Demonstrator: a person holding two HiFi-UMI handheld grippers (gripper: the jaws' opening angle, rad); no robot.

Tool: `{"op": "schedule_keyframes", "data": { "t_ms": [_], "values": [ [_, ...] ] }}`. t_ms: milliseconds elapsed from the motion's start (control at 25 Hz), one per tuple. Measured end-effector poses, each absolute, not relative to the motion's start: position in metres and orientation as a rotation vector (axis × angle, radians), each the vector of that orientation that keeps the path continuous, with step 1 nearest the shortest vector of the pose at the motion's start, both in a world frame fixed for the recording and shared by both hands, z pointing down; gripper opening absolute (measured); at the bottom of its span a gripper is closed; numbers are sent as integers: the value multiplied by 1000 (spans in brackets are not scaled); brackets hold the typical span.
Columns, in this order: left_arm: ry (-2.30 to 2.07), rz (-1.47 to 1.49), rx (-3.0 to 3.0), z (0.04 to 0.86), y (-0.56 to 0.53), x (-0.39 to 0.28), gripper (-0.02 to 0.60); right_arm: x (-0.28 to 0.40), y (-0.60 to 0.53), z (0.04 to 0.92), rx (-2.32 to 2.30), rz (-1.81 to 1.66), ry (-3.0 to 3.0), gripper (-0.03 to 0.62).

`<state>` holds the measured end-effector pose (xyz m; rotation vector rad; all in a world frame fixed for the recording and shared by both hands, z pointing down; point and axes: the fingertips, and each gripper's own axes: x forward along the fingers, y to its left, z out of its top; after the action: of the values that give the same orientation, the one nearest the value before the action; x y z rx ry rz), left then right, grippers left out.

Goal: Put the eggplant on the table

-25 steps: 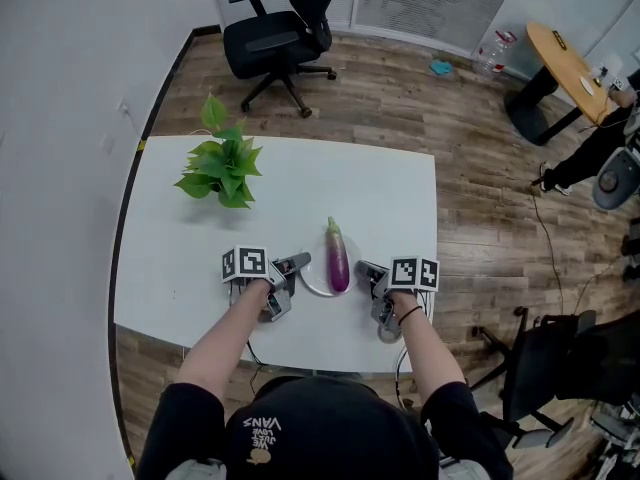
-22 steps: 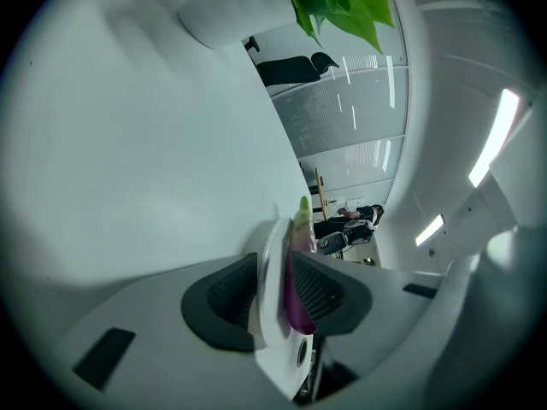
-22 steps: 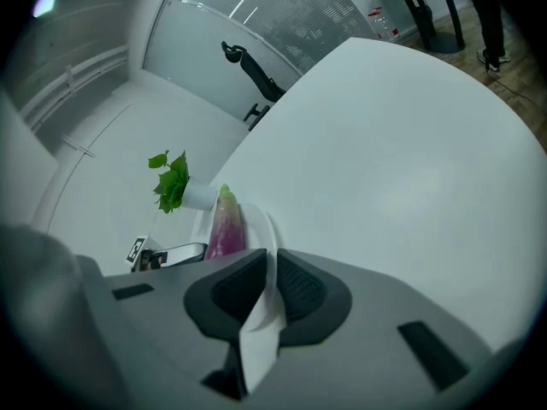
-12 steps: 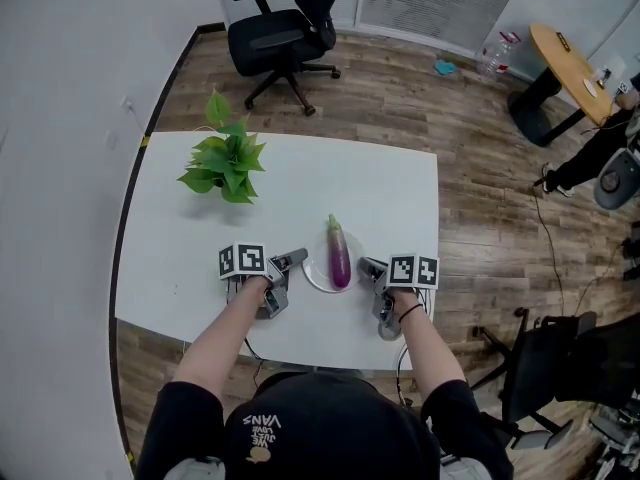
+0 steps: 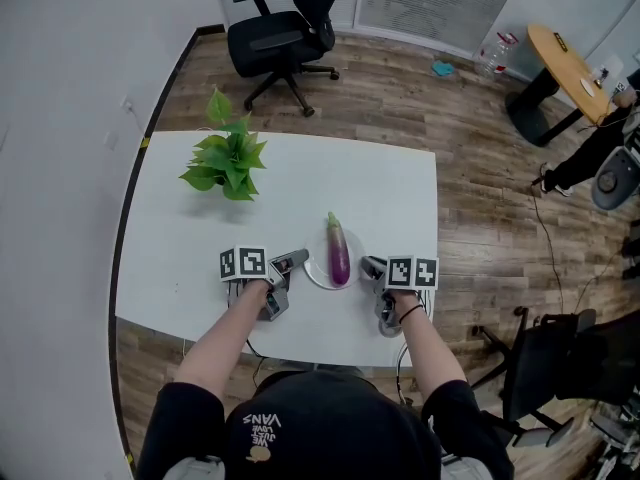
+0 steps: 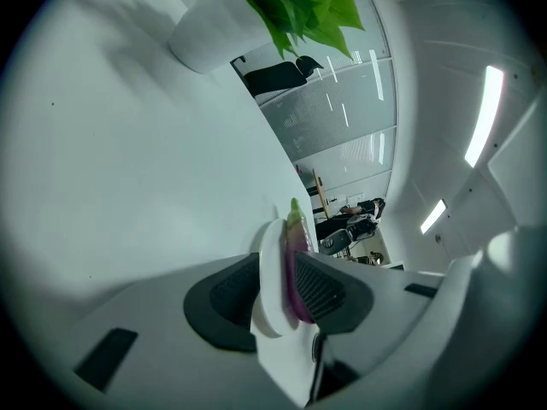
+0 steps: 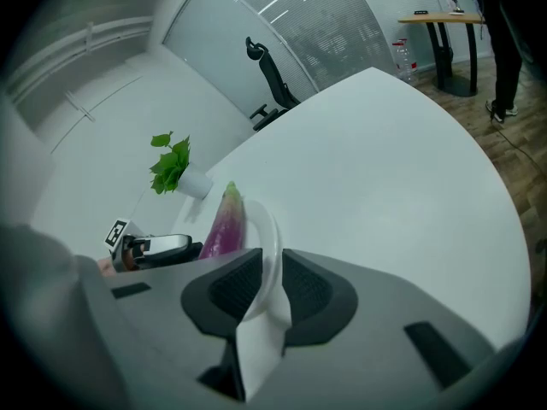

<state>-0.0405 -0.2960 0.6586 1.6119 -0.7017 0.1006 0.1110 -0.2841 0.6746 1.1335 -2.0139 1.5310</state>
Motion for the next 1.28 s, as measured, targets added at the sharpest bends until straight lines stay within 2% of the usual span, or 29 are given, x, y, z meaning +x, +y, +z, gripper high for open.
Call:
{"op": "schedule_keyframes", "data": {
  "t_ms": [200,560,1280],
  "values": [
    [-674,89,1746,637,-292,-31,126,112,-279,667,1165,1416,-2043,66],
    [-825,95,2034,595,-293,-37,32,110,-277,629,1243,1261,-2176,35],
    [-955,25,2432,511,-238,-33,12,113,-233,541,1355,810,-2477,20]
  ]
}}
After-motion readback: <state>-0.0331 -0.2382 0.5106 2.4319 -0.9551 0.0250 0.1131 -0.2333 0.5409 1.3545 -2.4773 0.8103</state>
